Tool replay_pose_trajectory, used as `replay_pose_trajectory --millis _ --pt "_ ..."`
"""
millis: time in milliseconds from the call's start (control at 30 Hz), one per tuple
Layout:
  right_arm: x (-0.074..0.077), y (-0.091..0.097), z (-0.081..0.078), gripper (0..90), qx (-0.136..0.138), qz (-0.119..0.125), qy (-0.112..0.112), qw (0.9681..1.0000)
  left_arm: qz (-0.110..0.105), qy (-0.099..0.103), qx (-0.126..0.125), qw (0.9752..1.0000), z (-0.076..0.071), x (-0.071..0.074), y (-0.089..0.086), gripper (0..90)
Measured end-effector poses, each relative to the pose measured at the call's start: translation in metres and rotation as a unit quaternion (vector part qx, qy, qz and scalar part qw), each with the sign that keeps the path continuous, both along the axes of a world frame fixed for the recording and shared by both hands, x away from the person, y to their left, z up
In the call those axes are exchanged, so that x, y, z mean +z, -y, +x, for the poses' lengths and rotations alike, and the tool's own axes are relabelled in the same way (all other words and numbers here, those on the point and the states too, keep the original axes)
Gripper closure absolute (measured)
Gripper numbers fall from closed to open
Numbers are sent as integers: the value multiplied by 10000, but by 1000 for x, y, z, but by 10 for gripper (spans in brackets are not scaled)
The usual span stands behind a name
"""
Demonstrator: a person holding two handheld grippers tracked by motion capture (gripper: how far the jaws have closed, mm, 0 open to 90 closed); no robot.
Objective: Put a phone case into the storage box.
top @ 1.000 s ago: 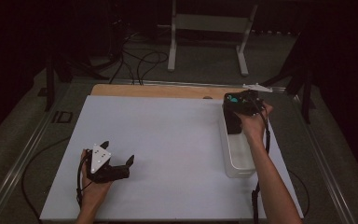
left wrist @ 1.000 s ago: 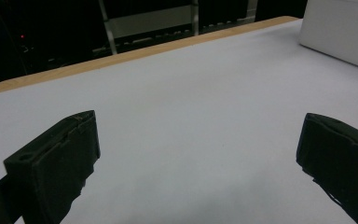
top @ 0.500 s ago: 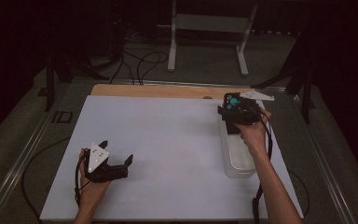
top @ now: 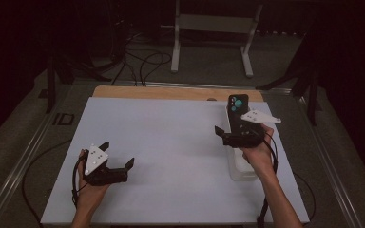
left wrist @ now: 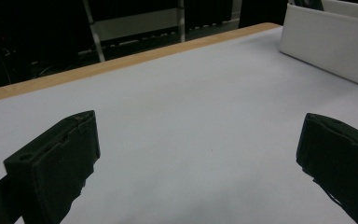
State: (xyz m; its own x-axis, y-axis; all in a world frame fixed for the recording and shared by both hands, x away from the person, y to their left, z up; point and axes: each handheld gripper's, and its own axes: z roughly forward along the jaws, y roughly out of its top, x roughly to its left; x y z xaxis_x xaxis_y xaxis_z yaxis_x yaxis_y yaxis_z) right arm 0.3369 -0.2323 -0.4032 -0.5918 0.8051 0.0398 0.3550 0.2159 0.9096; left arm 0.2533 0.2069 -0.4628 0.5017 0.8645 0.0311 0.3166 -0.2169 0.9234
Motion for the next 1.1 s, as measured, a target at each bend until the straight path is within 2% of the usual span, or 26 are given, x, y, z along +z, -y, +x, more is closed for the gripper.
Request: replay_pose_trajectory --millis 300,433,600,867,967,1100 --pt "-11 4 -27 86 175 149 136 9996 -40 18 -73 10000 -3 7 -6 2" --pt "-19 8 -39 87 226 244 219 9992 -100 85 -133 9998 -4 8 -7 2" --pt "-29 14 -54 87 198 331 261 9989 -105 123 -165 9997 -7 10 -8 2" --pt "-48 20 -76 91 203 490 677 9963 -149 177 -255 9994 -10 8 -9 2" --pt "-52 22 -83 91 210 608 747 9951 -186 190 -270 9993 -10 7 -11 2" --pt "-57 24 -88 91 174 551 820 9950 -188 175 -266 9993 -11 4 -10 2"
